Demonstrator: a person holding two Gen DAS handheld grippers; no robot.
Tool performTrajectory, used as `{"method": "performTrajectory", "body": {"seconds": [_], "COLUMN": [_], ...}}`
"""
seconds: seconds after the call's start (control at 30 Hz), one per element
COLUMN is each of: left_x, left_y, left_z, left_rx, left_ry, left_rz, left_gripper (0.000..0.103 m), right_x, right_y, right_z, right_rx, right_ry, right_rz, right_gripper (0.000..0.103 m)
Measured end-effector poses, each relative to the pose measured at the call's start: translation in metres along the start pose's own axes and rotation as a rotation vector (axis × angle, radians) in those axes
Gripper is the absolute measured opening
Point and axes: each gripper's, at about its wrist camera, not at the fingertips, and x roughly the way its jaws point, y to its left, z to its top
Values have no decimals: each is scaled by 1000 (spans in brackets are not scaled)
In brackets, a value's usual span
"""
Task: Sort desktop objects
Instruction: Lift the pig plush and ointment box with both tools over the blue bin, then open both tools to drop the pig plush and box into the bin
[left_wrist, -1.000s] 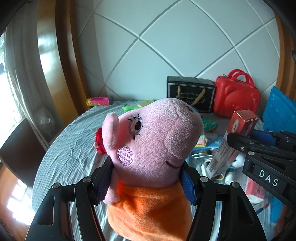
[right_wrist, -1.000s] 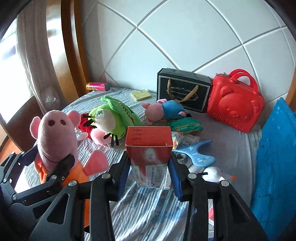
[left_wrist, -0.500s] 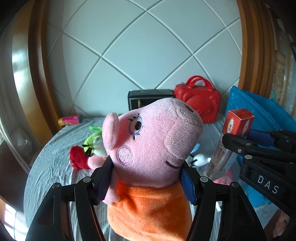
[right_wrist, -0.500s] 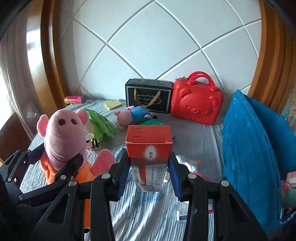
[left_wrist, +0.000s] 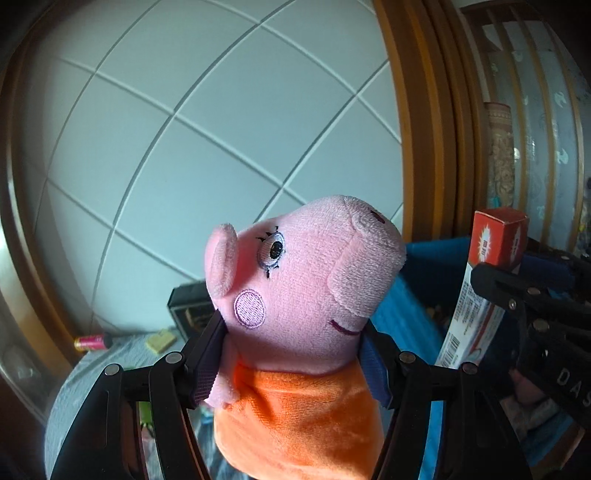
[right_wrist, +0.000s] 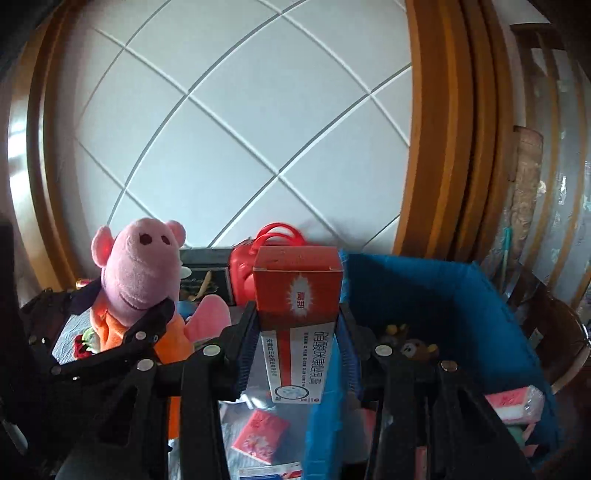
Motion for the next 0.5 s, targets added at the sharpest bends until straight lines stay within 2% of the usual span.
{"method": "performTrajectory", "body": {"seconds": [0.1, 0.23, 0.33, 0.5], "left_x": [5, 14, 28, 54], "left_y": [-63, -143, -189, -236], "left_z": [54, 107, 111, 86], "left_rx": [7, 5, 19, 39], "left_ry": [-39, -41, 6, 130], "left_rz": [-42, -120, -144, -163], "left_gripper": [65, 66, 66, 66], "right_x": [2, 13, 24, 49], "right_y": [-69, -154, -206, -259], "right_z": [25, 47, 46, 23], "right_rx": [-2, 26, 45, 73], "right_ry": [-20, -5, 26, 120], "right_rz": [-52, -121, -179, -191], "right_gripper": [41, 41, 41, 40]}}
